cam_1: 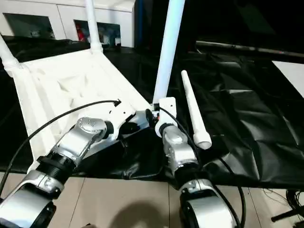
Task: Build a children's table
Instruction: Rotate leg to tighten
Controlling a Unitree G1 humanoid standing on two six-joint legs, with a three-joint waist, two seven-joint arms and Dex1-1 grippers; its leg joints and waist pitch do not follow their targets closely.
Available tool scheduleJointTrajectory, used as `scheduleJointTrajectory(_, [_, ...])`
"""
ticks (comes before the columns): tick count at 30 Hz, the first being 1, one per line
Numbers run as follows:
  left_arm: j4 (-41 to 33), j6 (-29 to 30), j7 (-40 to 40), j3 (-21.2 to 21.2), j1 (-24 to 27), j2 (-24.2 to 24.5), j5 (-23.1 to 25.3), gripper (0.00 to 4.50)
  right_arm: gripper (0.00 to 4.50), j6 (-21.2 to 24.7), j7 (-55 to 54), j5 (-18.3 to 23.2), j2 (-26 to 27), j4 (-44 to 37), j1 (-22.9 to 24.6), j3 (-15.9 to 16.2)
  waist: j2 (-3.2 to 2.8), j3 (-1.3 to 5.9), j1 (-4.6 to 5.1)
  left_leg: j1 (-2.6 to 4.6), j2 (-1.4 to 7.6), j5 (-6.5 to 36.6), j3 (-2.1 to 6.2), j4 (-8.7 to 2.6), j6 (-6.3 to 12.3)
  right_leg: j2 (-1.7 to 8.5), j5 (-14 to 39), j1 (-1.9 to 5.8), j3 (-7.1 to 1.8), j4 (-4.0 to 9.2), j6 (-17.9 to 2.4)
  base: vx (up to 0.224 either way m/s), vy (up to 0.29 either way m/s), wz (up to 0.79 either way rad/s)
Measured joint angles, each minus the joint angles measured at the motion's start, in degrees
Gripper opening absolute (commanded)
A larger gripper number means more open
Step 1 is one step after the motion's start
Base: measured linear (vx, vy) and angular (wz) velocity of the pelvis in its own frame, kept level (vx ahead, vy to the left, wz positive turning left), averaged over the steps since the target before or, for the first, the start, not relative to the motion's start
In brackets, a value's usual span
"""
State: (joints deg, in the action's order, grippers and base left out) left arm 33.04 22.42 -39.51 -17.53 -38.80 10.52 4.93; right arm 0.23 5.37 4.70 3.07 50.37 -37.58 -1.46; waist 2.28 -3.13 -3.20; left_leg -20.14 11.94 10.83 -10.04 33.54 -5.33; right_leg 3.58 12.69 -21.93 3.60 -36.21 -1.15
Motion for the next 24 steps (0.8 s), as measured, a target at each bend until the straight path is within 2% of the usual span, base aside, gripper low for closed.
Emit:
scheduleJointTrajectory(1, [0.18,-0.78,0.0,-0.31,-0.01,0.34,0.32,0.0,3.28,-0.59,0.15,0.0,0.03,0.37,-0.03,-0.26,0.0,0.0,-0.03,-0.01,0.0,0.0,0.02,0.01,0.0,-0.01,0.0,0.0,0.0,0.0,0.0,0.0,0.0,0.0])
scheduleJointTrajectory(5, [1.43,-3.01,-0.2,-0.41,-0.17,0.45,0.94,0.0,3.48,-2.06,1.44,0.99,0.39,1.07,-0.13,-1.35,-0.04,0.0,-0.06,0.0,0.0,0.0,0.02,0.0,0.0,-0.02,-0.01,0.0,0.0,0.02,0.0,0.0,0.0,0.0])
scheduleJointTrajectory(6, [1.74,-3.52,-0.23,-0.42,-0.24,0.5,1.08,0.0,3.77,-2.26,1.56,1.07,0.06,1.1,-0.13,-1.31,-0.06,-0.01,-0.06,0.0,0.01,0.0,0.02,-0.01,0.0,-0.02,-0.02,0.0,0.0,0.01,0.01,0.0,0.0,0.0])
scheduleJointTrajectory(11, [4.18,-7.3,-0.39,-0.99,-0.89,0.95,1.76,0.0,3.77,-3.13,4.81,1.04,-1.74,-2.88,0.7,-0.34,-0.11,-0.04,-0.11,0.03,0.01,0.0,0.03,-0.09,-0.01,-0.03,-0.14,-0.02,0.0,0.01,0.03,0.0,0.0,0.0])
scheduleJointTrajectory(15, [6.95,-12.98,2.11,-1.62,-1.41,0.94,3.94,0.0,3.77,-2.4,9.46,1.65,-4.33,-12.82,5.68,0.61,-0.14,-0.06,-0.33,0.04,-0.01,-0.01,0.04,-0.23,-0.01,-0.04,-0.16,-0.03,0.0,0.05,0.06,0.0,0.0,0.0])
scheduleJointTrajectory(19, [9.35,-17.97,6.09,-1.62,-1.7,1.74,6.23,0.0,3.77,-0.55,12.36,2.04,-7.25,-21.81,11.76,0.9,-0.25,-0.11,-0.13,-0.01,-0.02,-0.02,0.04,-0.34,-0.01,-0.08,-0.13,-0.11,-0.03,0.1,0.12,0.0,0.0,0.0])
scheduleJointTrajectory(24, [9.06,-19.56,7.17,-1.58,-1.66,2.88,6.75,0.0,3.77,4.41,15.95,2.49,-10.02,-33.04,17.14,3.06,-0.34,-0.17,-0.16,-0.26,-0.01,-0.09,0.11,-0.44,0.0,-0.17,-0.03,-0.39,-0.05,0.11,0.08,0.0,0.0,0.0])
